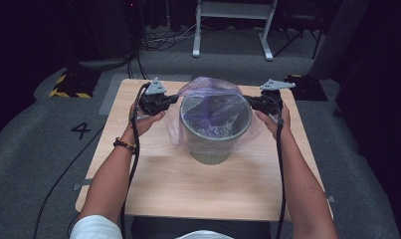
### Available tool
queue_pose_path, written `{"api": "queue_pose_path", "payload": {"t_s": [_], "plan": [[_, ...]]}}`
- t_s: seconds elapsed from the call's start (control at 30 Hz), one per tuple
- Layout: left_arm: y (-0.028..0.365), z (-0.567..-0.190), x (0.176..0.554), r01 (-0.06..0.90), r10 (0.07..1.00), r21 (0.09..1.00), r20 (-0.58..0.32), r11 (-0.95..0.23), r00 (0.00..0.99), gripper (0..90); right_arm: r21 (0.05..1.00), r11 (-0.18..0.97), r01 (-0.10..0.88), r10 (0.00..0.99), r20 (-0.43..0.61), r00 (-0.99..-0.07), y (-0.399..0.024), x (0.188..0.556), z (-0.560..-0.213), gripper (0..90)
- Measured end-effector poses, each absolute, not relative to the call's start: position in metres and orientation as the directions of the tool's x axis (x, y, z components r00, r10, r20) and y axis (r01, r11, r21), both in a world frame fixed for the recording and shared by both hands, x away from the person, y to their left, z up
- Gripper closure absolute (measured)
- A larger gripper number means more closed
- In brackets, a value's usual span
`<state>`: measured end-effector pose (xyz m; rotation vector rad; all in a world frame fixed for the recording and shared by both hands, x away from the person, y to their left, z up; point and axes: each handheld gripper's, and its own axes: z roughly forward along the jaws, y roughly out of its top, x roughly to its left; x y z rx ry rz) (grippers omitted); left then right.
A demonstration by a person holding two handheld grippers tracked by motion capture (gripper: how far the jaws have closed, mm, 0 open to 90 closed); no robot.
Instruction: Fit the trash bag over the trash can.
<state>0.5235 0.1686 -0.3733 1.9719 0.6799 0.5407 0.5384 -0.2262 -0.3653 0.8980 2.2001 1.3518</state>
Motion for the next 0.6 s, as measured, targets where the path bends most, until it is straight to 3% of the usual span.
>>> {"api": "queue_pose_path", "payload": {"t_s": [0.1,0.6], "plan": [[0.158,-0.387,0.535,0.303,0.666,0.851,0.071,-0.429,0.743,90.0,0.891,0.321,0.321,0.702,0.004,-0.712,-0.226,0.538,-0.369,90.0],[0.134,-0.42,0.537,0.37,0.615,0.771,0.034,-0.518,0.788,90.0,0.878,0.326,0.352,0.675,0.045,-0.737,-0.226,0.535,-0.386,89.8]]}}
